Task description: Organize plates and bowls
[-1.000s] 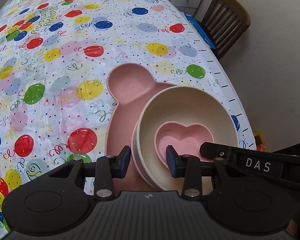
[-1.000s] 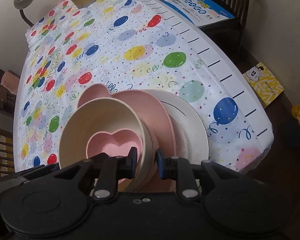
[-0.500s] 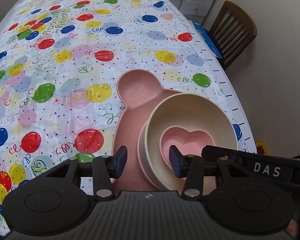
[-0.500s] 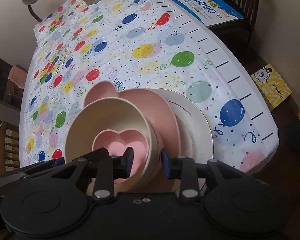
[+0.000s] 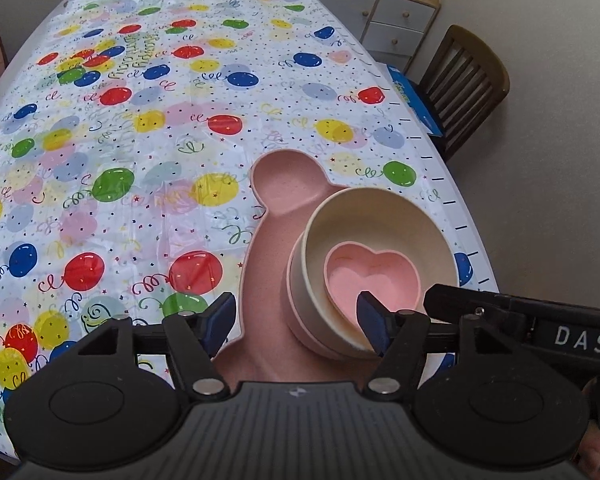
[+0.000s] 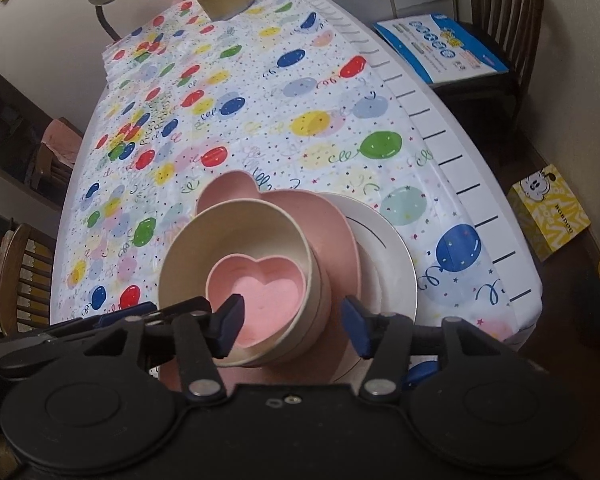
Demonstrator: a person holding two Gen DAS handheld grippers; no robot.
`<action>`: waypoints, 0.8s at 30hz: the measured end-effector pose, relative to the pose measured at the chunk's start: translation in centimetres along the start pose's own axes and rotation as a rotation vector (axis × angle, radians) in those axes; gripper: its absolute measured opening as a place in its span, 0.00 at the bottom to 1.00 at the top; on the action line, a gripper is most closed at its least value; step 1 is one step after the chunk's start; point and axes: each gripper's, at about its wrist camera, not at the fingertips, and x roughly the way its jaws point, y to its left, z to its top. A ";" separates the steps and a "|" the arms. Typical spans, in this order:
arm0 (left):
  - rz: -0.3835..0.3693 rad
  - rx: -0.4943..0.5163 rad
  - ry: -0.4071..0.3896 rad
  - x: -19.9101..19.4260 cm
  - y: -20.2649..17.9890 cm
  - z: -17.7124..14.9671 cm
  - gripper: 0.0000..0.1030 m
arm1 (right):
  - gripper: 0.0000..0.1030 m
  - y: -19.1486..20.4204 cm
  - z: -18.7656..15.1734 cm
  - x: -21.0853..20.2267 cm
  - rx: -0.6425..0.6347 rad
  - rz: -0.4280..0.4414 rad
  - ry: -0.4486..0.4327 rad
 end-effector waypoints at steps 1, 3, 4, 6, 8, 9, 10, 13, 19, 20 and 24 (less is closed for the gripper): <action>-0.005 0.005 -0.002 -0.3 0.1 -0.1 0.65 | 0.58 0.1 -0.1 -0.3 -0.001 0.001 -0.008; -0.018 0.022 -0.009 -0.9 0.3 -0.5 0.65 | 0.62 0.2 -0.5 -1.0 -0.002 0.002 -0.029; -0.018 0.033 -0.015 -1.2 0.4 -0.7 0.66 | 0.63 0.4 -0.6 -1.3 -0.003 0.003 -0.041; -0.025 0.048 -0.024 -1.9 0.6 -1.1 0.68 | 0.67 0.5 -1.0 -1.9 0.002 0.006 -0.061; -0.041 0.049 -0.033 -2.8 1.0 -1.6 0.69 | 0.71 0.6 -1.5 -2.6 0.008 0.014 -0.087; -0.050 0.054 -0.038 -3.2 1.1 -1.8 0.69 | 0.75 0.7 -1.8 -3.0 0.008 0.016 -0.101; -0.055 0.065 -0.045 -3.6 1.1 -2.0 0.71 | 0.76 0.9 -2.0 -3.3 0.007 0.017 -0.114; -0.061 0.100 -0.073 -4.8 1.3 -2.8 0.76 | 0.81 1.7 -2.9 -4.4 -0.013 0.024 -0.149; -0.098 0.132 -0.133 -6.9 1.9 -4.2 0.81 | 0.87 3.0 -4.5 -6.4 -0.040 0.020 -0.226; -0.107 0.138 -0.147 -7.3 2.0 -4.4 0.82 | 0.88 3.1 -4.8 -6.7 -0.038 0.019 -0.237; -0.134 0.160 -0.191 -8.6 2.3 -5.1 1.00 | 0.94 3.4 -5.7 -7.8 -0.038 0.013 -0.279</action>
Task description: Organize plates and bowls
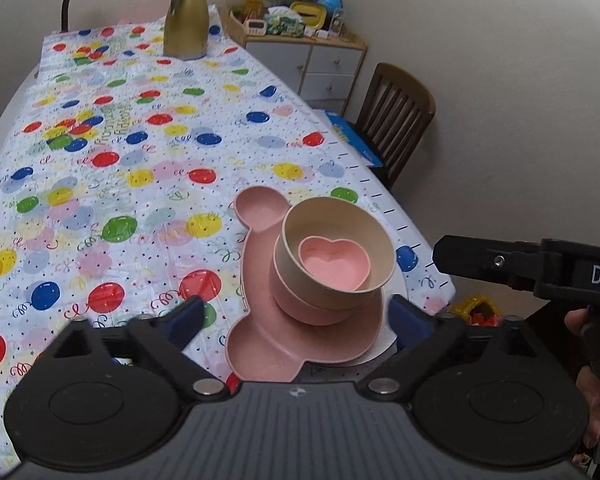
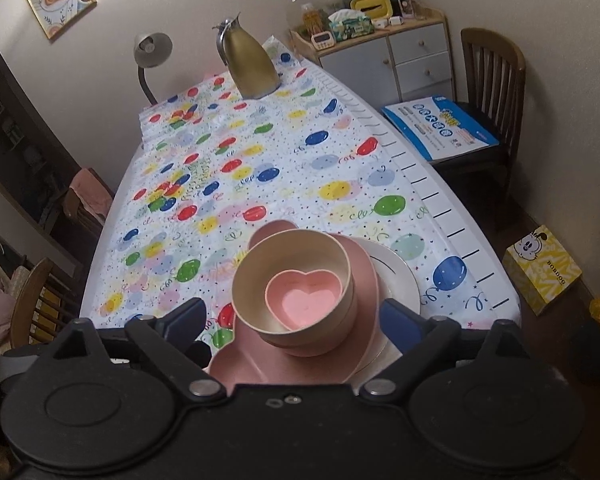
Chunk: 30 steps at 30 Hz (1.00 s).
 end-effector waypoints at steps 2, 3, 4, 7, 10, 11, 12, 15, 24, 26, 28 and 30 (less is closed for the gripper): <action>-0.003 0.007 -0.022 -0.7 0.1 -0.2 1.00 | 0.97 0.2 -0.4 -0.7 -0.005 0.003 -0.025; -0.002 0.009 -0.026 -0.9 0.2 -0.3 1.00 | 0.98 0.3 -0.7 -1.1 -0.009 0.006 -0.038; -0.004 0.010 -0.033 -1.2 0.3 -0.4 1.00 | 0.99 0.4 -0.8 -1.4 -0.013 0.005 -0.048; -0.008 0.014 -0.047 -2.0 0.5 -0.9 1.00 | 1.00 0.8 -1.7 -2.5 -0.028 0.015 -0.093; -0.007 0.021 -0.063 -3.0 0.7 -1.3 1.00 | 1.00 1.2 -2.4 -3.3 -0.050 0.022 -0.141; -0.006 0.025 -0.066 -3.3 0.7 -1.5 1.00 | 1.00 1.4 -2.7 -3.7 -0.057 0.021 -0.158; -0.007 0.028 -0.070 -3.6 0.7 -1.7 1.00 | 1.00 1.6 -3.0 -4.0 -0.064 0.019 -0.175; -0.007 0.033 -0.077 -4.4 1.0 -2.2 1.00 | 1.00 2.1 -3.9 -4.7 -0.084 0.007 -0.209; -0.008 0.015 -0.056 -5.8 1.6 -4.4 1.00 | 1.00 2.8 -7.1 -5.9 -0.029 -0.023 -0.247; -0.005 0.011 -0.055 -5.9 1.6 -4.7 1.00 | 1.00 3.1 -7.6 -6.0 -0.027 -0.036 -0.251; 0.003 0.004 -0.062 -6.1 1.7 -4.8 1.00 | 1.00 3.5 -8.4 -6.1 -0.030 -0.048 -0.251; 0.012 0.003 -0.066 -6.3 1.7 -4.9 1.00 | 1.00 3.5 -8.7 -6.0 -0.023 -0.060 -0.246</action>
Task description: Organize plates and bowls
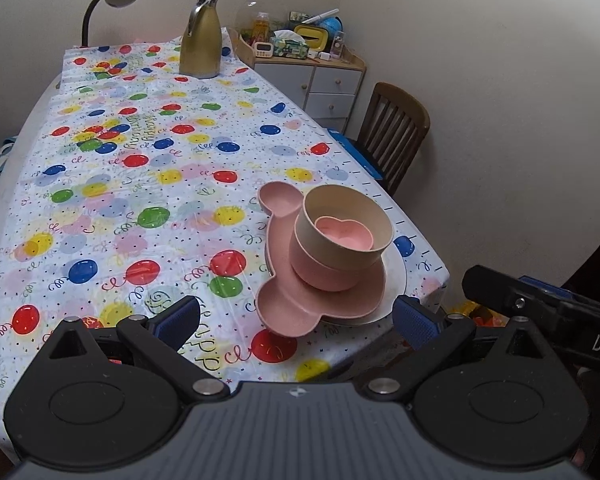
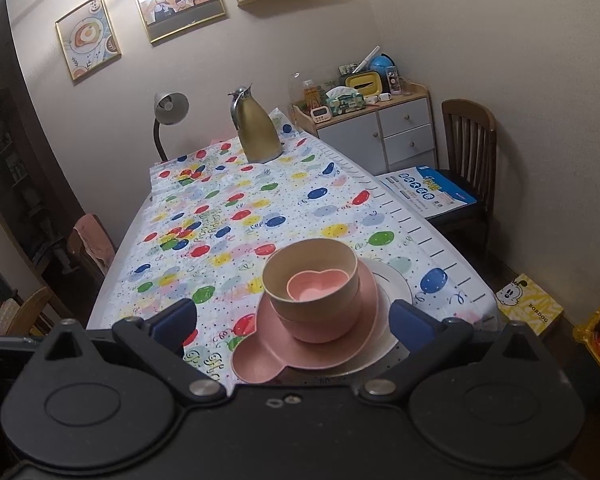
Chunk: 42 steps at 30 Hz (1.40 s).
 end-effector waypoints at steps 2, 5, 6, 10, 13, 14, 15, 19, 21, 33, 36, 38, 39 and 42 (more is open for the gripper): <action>0.002 0.001 -0.001 -0.1 0.0 -0.1 1.00 | 1.00 -0.1 -0.1 -0.1 0.010 -0.014 -0.006; 0.001 -0.002 0.002 -0.2 -0.1 -0.2 1.00 | 1.00 -0.1 0.0 -0.3 0.017 -0.019 -0.024; 0.002 -0.005 0.003 -0.2 -0.1 -0.2 1.00 | 1.00 0.0 -0.1 -0.4 0.016 -0.017 -0.025; 0.014 -0.015 0.000 -0.3 0.1 -0.3 1.00 | 1.00 0.6 -0.5 -0.1 0.016 0.022 0.014; 0.017 -0.013 -0.004 -0.4 0.2 -0.2 1.00 | 1.00 0.9 -0.4 -0.2 0.010 0.013 0.007; 0.019 -0.014 -0.005 -0.4 0.2 -0.2 1.00 | 1.00 0.9 -0.4 -0.2 0.011 0.010 0.003; 0.021 -0.016 -0.007 -0.5 0.2 -0.2 1.00 | 1.00 1.0 -0.4 -0.3 0.013 0.009 -0.001; 0.031 -0.019 -0.018 -0.6 0.5 0.0 1.00 | 1.00 1.1 -0.4 -0.4 0.004 -0.008 -0.015; 0.033 -0.018 -0.021 -0.7 0.5 0.0 1.00 | 1.00 1.1 -0.4 -0.5 0.001 -0.013 -0.023; 0.023 -0.001 -0.066 -1.5 0.5 0.1 1.00 | 1.00 1.8 -0.3 -0.7 -0.021 0.002 -0.024; 0.022 -0.006 -0.070 -1.5 0.6 0.1 1.00 | 1.00 1.9 -0.3 -0.7 -0.021 0.000 -0.026; 0.026 -0.008 -0.074 -1.6 0.7 0.2 1.00 | 1.00 1.9 -0.3 -0.7 -0.022 0.010 -0.026; 0.027 -0.011 -0.076 -1.7 0.8 0.1 1.00 | 1.00 2.0 -0.3 -0.7 -0.024 0.012 -0.028; 0.027 -0.013 -0.075 -1.7 0.8 0.1 1.00 | 1.00 2.1 -0.3 -0.7 -0.028 0.018 -0.027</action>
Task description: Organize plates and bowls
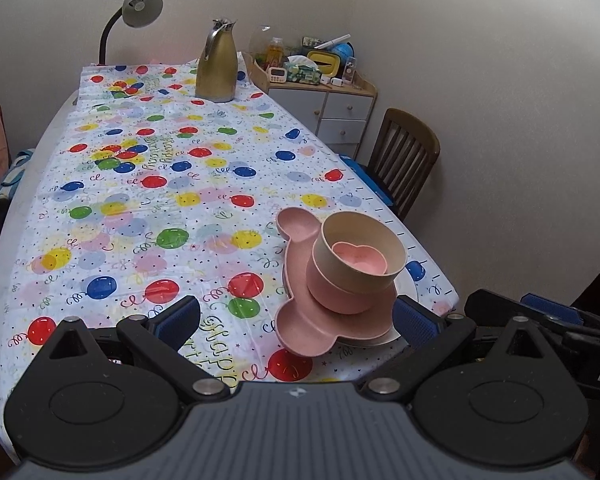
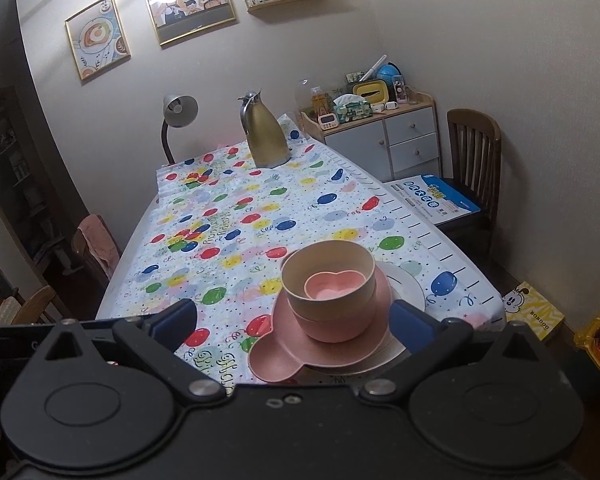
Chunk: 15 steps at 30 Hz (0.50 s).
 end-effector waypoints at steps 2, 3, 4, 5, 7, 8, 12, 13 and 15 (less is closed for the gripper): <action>-0.001 -0.003 0.002 0.0 0.0 0.0 1.00 | 1.00 0.0 0.1 0.1 -0.003 -0.010 0.001; 0.000 -0.003 0.001 0.0 0.0 -0.1 1.00 | 1.00 0.0 0.1 0.1 -0.004 -0.018 0.003; 0.000 -0.005 0.002 -0.1 0.0 -0.1 1.00 | 0.99 0.0 0.1 0.2 -0.006 -0.026 0.005; -0.001 -0.005 0.002 -0.1 0.0 -0.1 1.00 | 0.99 0.0 0.1 0.2 -0.004 -0.033 0.007; -0.003 -0.005 0.006 0.0 -0.1 -0.2 1.00 | 0.99 -0.1 0.0 0.3 0.002 -0.037 0.012; -0.004 -0.005 0.009 0.1 -0.1 -0.3 1.00 | 0.99 -0.1 0.0 0.3 0.002 -0.038 0.016; -0.008 -0.002 0.017 0.3 -0.4 -0.4 1.00 | 0.99 -0.1 -0.1 0.4 0.002 -0.036 0.019; -0.010 -0.003 0.019 0.4 -0.4 -0.4 1.00 | 0.99 -0.1 -0.1 0.4 0.003 -0.036 0.019; -0.012 -0.006 0.021 0.5 -0.4 -0.4 1.00 | 0.99 -0.1 -0.2 0.4 0.008 -0.040 0.022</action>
